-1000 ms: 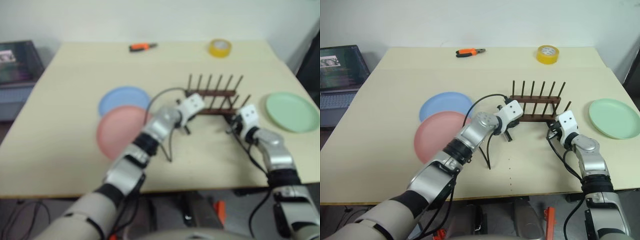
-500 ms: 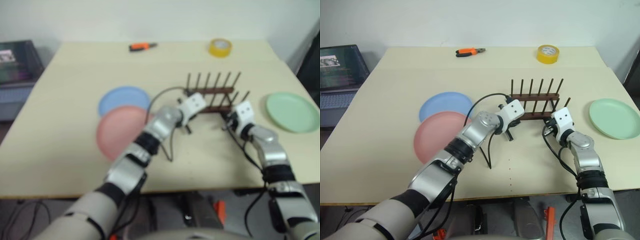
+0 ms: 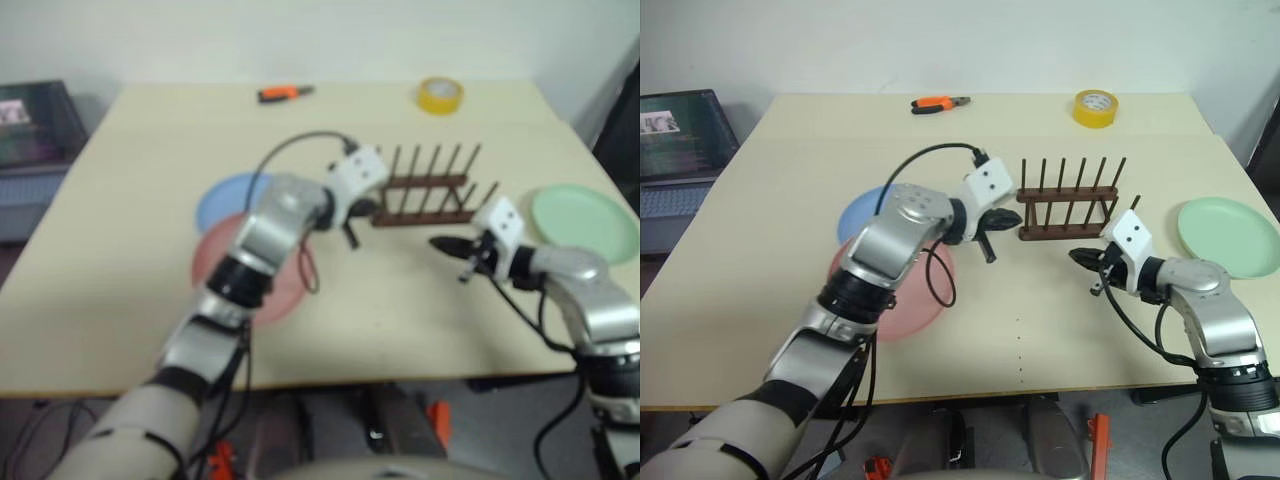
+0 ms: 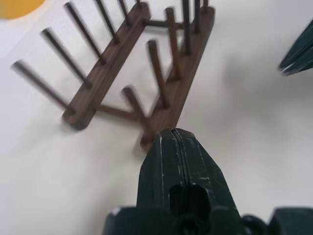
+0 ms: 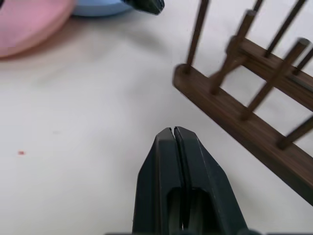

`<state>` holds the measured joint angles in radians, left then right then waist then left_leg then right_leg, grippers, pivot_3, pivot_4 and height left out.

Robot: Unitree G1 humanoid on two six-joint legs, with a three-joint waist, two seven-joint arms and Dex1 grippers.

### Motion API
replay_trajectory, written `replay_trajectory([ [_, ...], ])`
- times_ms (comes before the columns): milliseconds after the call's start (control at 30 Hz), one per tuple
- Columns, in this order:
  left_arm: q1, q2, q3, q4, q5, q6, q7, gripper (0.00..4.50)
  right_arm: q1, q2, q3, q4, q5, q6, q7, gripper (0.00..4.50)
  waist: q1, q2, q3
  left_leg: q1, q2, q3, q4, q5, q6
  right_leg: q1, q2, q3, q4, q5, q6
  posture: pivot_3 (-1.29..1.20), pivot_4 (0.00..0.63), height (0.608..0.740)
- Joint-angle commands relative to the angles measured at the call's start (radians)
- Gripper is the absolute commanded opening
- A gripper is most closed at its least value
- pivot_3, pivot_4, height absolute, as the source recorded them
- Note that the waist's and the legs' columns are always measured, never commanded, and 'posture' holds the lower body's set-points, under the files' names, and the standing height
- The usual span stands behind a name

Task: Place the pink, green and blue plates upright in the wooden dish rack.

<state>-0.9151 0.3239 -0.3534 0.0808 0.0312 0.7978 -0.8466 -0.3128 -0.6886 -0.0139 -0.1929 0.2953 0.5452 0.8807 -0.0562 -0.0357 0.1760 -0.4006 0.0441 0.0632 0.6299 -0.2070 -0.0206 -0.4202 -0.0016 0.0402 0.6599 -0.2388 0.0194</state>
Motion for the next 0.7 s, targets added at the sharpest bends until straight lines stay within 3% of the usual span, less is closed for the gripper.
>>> replay_trajectory([
  [33, -0.008, 0.046, 0.09, -0.117, -0.069, 0.077, -0.023, 0.36, -0.03, -0.011, 0.001, -0.042, 0.03, 0.032, 0.013, 0.17, 0.001, 0.0, 0.0, 0.0, 0.0, 0.0, 0.0, 0.0, 0.0, 0.0, 0.0, 0.0, 0.0, 0.0, 0.0, 0.0, 0.15, 0.74],
  [100, -0.01, 0.078, 0.12, -0.145, -0.097, 0.108, -0.027, 0.88, -0.045, -0.007, 0.005, -0.038, 0.038, 0.043, 0.024, 0.59, 0.003, 0.0, 0.0, 0.0, 0.0, -0.001, 0.0, 0.0, 0.0, 0.0, 0.0, 0.0, 0.0, 0.0, 0.0, 0.0, 0.15, 0.74],
  [267, 0.027, 0.254, 0.23, -0.26, -0.156, 0.208, -0.039, 2.64, -0.117, -0.01, 0.015, -0.035, 0.061, 0.05, 0.053, 2.29, -0.003, -0.001, 0.001, 0.0, 0.001, 0.0, 0.0, 0.0, 0.0, -0.001, 0.0, 0.0, 0.0, 0.0, -0.001, 0.0, 0.15, 0.74],
  [367, 0.032, 0.308, 0.291, -0.33, -0.22, 0.284, -0.045, 3.74, -0.14, -0.016, 0.016, -0.04, 0.076, 0.055, 0.067, 3.38, 0.002, -0.002, 0.001, 0.0, 0.002, -0.002, 0.0, 0.0, 0.0, -0.001, 0.001, -0.001, 0.0, -0.001, -0.002, 0.0, 0.15, 0.74],
  [433, 0.086, 0.436, 0.359, -0.389, -0.245, 0.328, -0.076, 4.45, -0.186, -0.012, 0.019, -0.054, 0.083, 0.05, 0.073, 4.1, 0.005, -0.002, 0.001, -0.001, 0.002, -0.002, 0.0, 0.0, 0.0, -0.001, 0.001, -0.002, 0.0, -0.001, -0.002, 0.0, 0.15, 0.74],
  [500, 0.151, 0.527, 0.409, -0.418, -0.27, 0.332, -0.095, 4.5, -0.224, -0.002, 0.026, -0.055, 0.075, 0.031, 0.065, 4.48, -0.004, -0.002, 0.002, -0.001, 0.002, 0.0, -0.001, 0.0, 0.0, -0.001, 0.0, -0.001, 0.0, -0.001, -0.002, 0.0, 0.15, 0.74],
  [700, 0.372, 0.638, 0.512, -0.386, -0.3, 0.294, -0.071, 4.5, -0.283, 0.032, 0.062, -0.058, 0.094, 0.033, 0.081, 4.48, 0.004, -0.003, 0.002, 0.0, 0.003, -0.001, -0.001, 0.0, 0.0, -0.001, 0.0, -0.002, 0.0, -0.002, -0.003, 0.0, 0.15, 0.74],
])
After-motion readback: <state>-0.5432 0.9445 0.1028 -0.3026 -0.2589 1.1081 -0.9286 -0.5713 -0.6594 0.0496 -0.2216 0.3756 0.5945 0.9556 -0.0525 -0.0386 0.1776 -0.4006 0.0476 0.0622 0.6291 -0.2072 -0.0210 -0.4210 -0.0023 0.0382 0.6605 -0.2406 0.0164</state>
